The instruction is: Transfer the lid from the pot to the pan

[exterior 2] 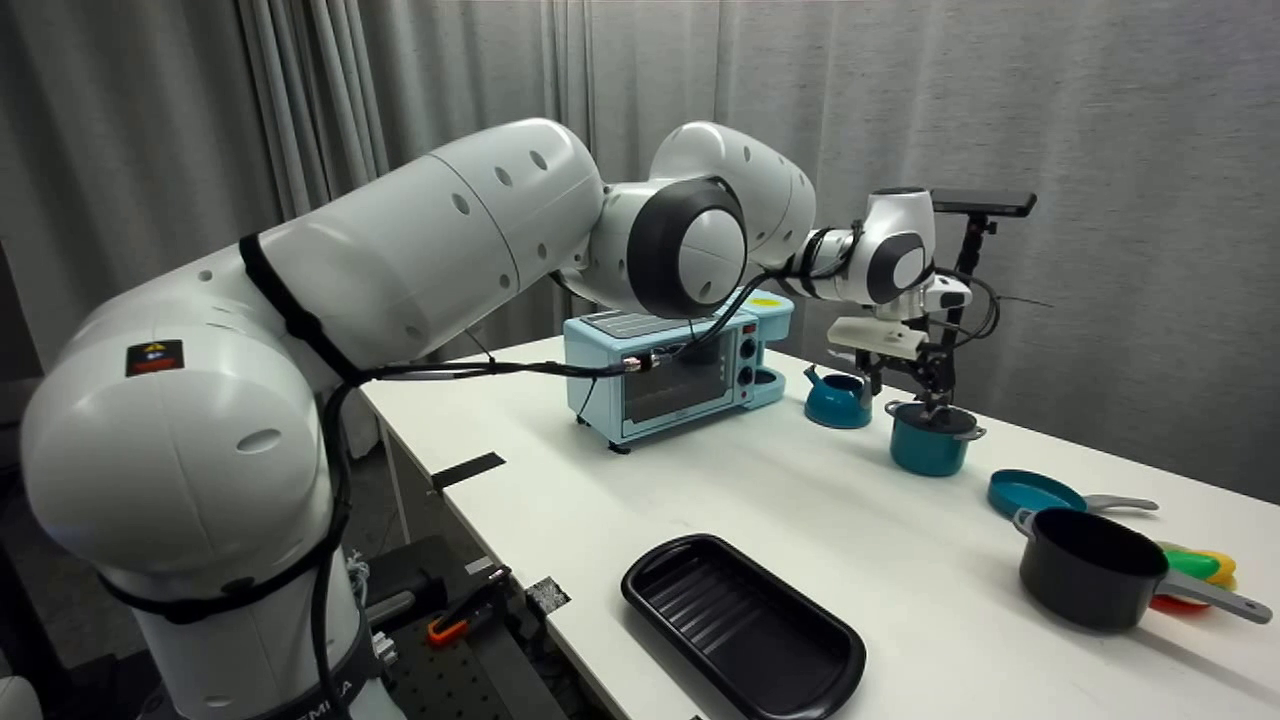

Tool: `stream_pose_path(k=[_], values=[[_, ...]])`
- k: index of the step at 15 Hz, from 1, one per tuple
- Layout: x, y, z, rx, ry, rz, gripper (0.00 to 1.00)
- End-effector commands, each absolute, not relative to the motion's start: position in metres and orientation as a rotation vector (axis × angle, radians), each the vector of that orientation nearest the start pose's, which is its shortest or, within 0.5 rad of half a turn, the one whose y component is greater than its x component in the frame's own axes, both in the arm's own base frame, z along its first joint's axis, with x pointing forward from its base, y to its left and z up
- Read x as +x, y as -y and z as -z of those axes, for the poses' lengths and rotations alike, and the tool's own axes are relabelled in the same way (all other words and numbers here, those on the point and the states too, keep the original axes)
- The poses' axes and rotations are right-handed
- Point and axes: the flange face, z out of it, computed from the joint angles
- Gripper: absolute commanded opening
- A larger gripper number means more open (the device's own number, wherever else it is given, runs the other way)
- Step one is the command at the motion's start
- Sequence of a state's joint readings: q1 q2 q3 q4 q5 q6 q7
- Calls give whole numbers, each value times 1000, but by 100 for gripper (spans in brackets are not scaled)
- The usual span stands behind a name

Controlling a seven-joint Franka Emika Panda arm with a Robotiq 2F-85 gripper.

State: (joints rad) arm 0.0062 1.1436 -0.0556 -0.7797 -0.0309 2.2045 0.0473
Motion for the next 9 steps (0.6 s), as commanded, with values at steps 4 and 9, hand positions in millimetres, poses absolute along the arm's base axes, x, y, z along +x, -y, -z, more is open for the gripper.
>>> stream_pose_path(k=[4,9], values=[[831,45,-266,-3178,-103,525,100],[832,58,-257,-3187,-125,524,100]])
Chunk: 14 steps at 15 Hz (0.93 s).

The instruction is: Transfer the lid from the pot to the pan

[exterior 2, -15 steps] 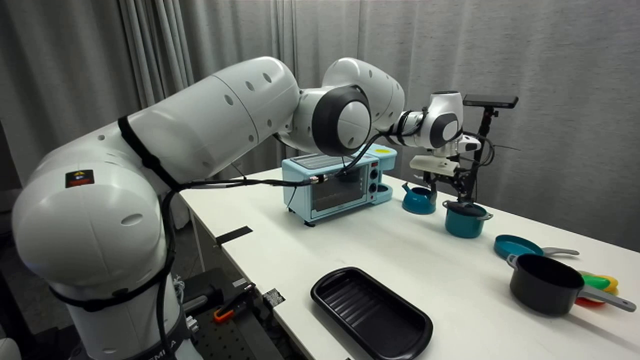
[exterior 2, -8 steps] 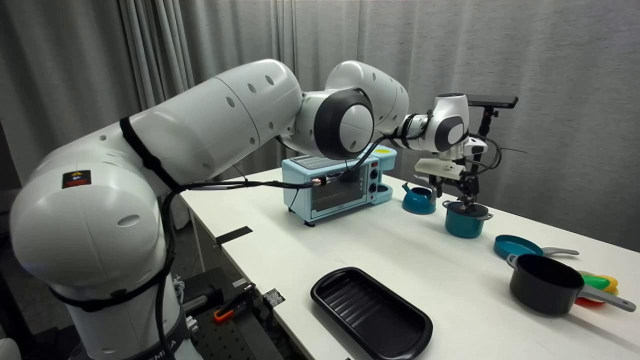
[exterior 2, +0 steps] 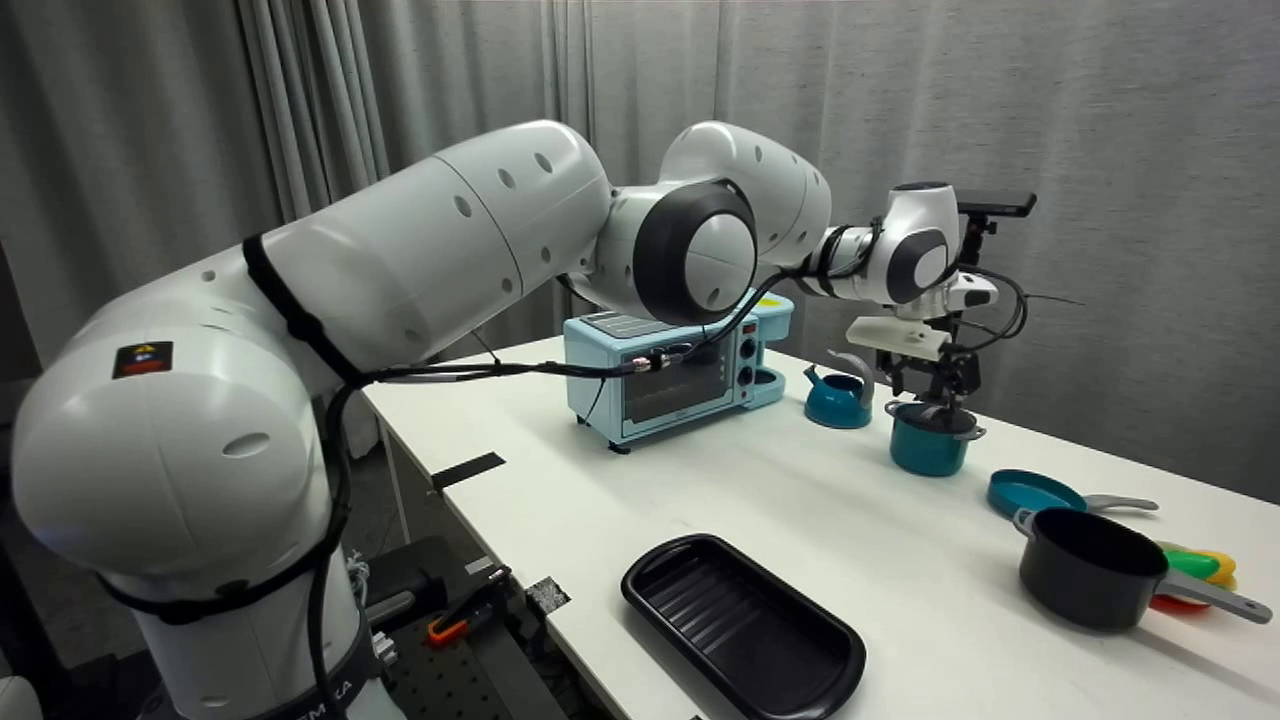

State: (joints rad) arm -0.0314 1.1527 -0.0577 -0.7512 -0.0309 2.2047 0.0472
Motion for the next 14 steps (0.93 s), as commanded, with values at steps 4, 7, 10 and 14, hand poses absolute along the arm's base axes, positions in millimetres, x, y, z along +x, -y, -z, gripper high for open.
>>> stream_pose_path(k=[4,7,10,14], values=[[831,54,-243,-3186,-127,503,74],[832,52,-243,-3189,-116,512,51],[832,53,-244,-3186,-122,510,28],[832,51,-245,-3183,-118,512,0]])
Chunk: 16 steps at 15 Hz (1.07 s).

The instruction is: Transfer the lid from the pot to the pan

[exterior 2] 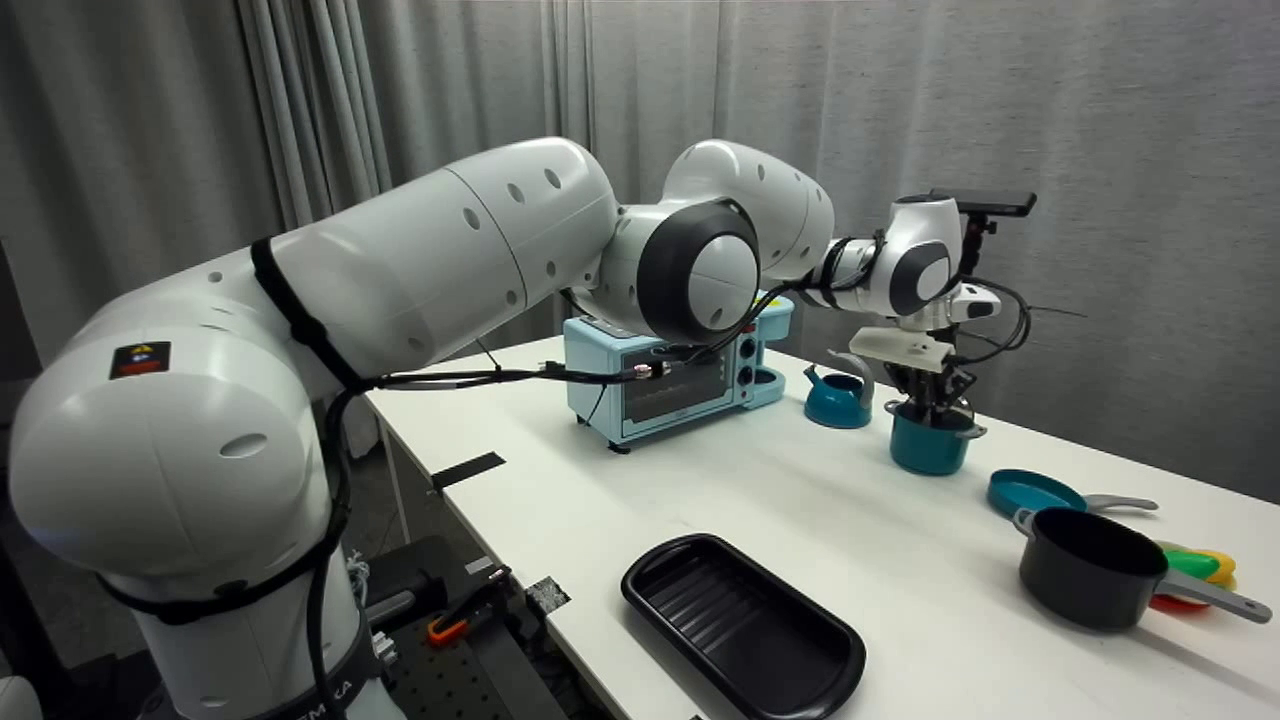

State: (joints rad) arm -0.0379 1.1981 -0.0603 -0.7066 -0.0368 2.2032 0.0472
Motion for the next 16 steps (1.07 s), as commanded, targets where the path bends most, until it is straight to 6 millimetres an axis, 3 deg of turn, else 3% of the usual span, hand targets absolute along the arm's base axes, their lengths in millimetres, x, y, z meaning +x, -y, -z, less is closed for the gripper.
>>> stream_pose_path(k=[1,8,16], values=[[832,51,-247,-3180,-116,515,0],[832,51,-272,-3175,-131,526,4],[829,71,-331,-3153,-157,584,4]])
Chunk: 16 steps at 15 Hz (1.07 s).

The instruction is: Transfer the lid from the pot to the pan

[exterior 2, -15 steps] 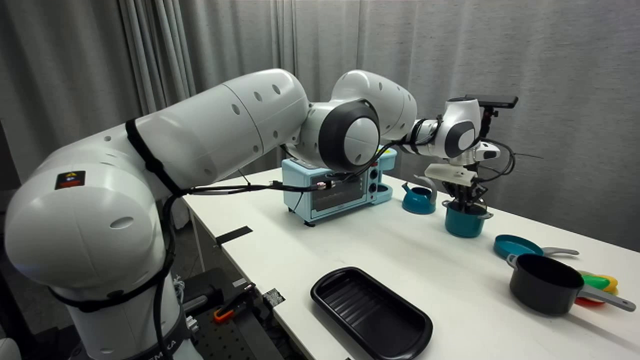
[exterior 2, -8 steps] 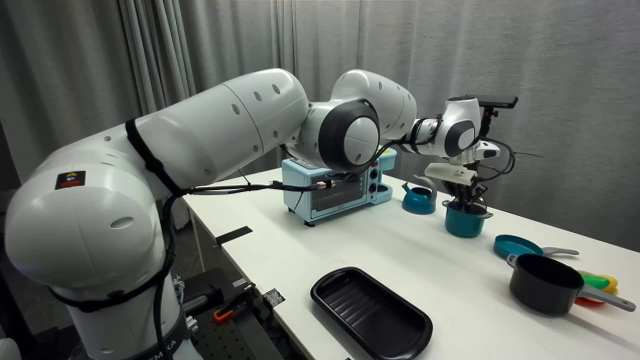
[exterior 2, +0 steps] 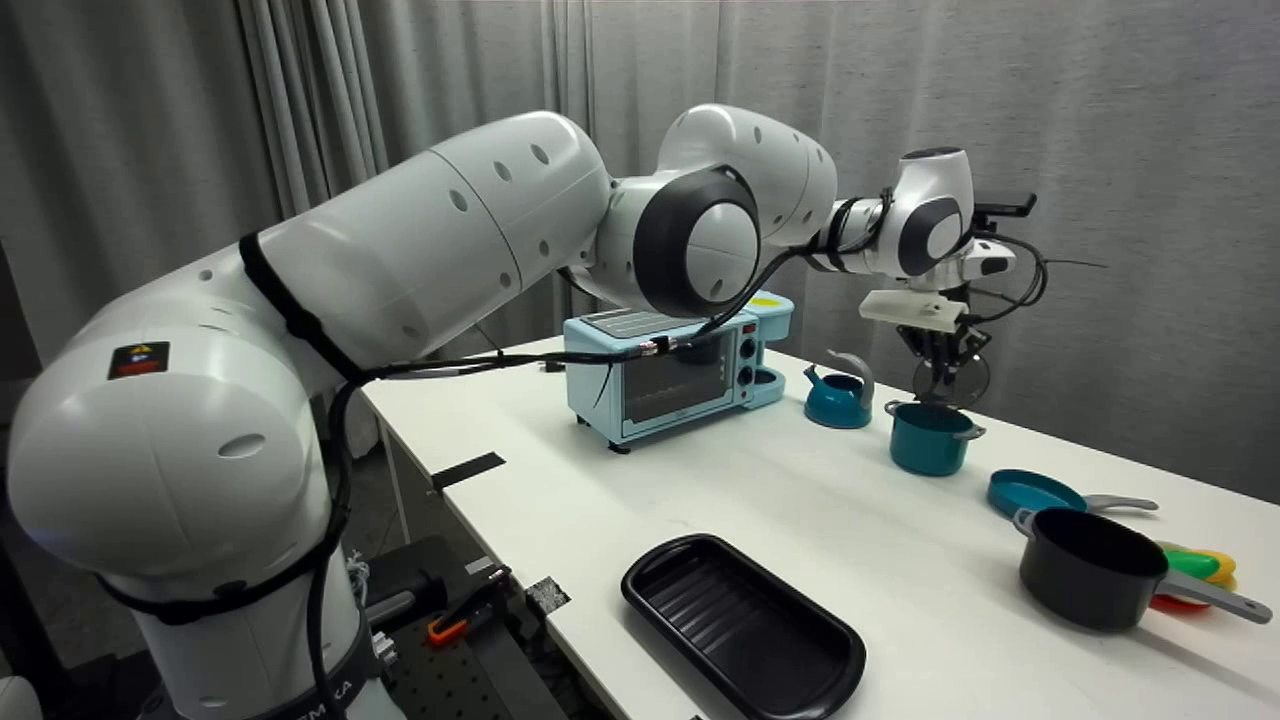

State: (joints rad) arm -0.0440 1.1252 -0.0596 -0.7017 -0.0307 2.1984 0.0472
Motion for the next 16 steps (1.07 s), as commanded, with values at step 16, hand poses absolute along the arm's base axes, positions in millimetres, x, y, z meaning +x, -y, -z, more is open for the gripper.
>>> stream_pose_path(k=[16], values=[[806,142,-296,-3215,-398,250,4]])
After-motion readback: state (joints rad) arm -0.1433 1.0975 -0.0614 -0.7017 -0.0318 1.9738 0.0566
